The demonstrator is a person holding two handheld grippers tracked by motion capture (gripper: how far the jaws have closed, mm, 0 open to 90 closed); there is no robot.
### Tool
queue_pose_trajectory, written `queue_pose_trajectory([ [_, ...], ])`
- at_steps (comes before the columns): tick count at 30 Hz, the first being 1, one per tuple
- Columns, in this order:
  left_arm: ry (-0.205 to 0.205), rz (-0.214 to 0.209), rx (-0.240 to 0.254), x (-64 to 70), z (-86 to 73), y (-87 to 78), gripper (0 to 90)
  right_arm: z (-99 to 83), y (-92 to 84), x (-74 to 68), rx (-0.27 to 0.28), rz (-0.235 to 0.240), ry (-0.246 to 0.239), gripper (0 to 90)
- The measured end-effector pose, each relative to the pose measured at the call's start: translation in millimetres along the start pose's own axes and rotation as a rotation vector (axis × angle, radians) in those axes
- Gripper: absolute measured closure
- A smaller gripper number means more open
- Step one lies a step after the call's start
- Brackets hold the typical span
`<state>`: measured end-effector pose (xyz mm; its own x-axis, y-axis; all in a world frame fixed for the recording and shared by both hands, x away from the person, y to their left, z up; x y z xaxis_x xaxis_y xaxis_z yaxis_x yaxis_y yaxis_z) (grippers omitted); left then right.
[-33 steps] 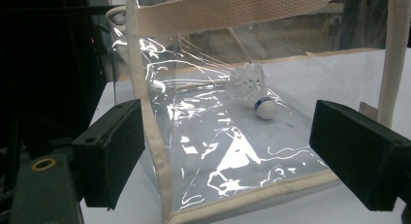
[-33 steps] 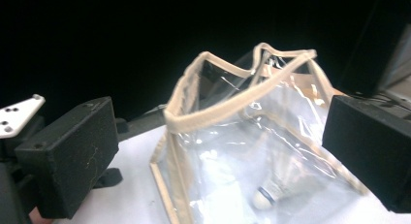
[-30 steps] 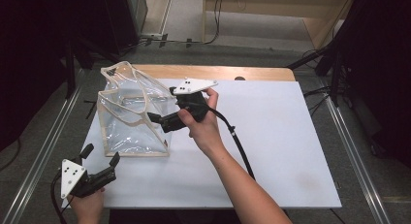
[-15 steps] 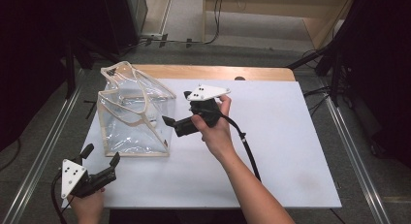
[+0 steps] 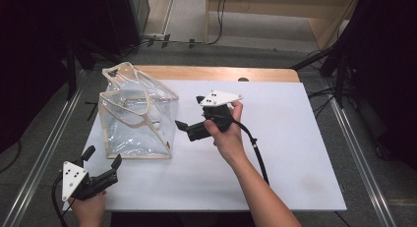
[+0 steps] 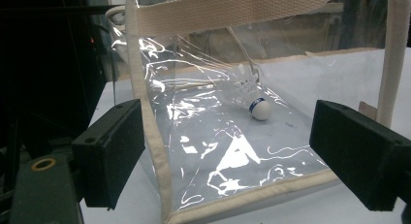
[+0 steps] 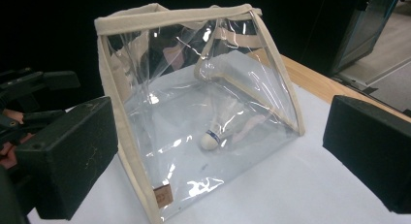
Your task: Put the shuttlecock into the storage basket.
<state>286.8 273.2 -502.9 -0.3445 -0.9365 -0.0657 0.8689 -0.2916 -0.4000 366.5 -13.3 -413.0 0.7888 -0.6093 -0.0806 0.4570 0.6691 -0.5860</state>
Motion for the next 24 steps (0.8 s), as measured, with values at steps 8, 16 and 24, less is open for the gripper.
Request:
queue_pose_trajectory([
  [8,0.002,-0.001,-0.001,0.3,-0.1,0.1,13.3,-16.4,-5.9,12.0,0.003,-0.017,0.025,0.0],
  [16,0.003,0.000,-0.001,0.4,-0.1,0.1,13.3,-30.3,-12.5,21.4,0.006,-0.028,0.046,0.0],
  [24,0.003,-0.001,-0.001,0.5,-0.1,0.0,13.3,-45.8,-17.0,30.4,0.001,-0.046,0.067,0.0],
])
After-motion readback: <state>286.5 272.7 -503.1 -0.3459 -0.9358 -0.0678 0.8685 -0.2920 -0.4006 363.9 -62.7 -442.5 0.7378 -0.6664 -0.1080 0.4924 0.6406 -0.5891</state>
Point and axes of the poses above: each handheld gripper's, and its own axes: y roughly forward along the jaws, z roughly out of its top, x roughly to its right, the point moved 8 cm from there along y, roughly forward along the jaws, and after that the axes turned 14 degrees about -x, right-handed, at the moved point
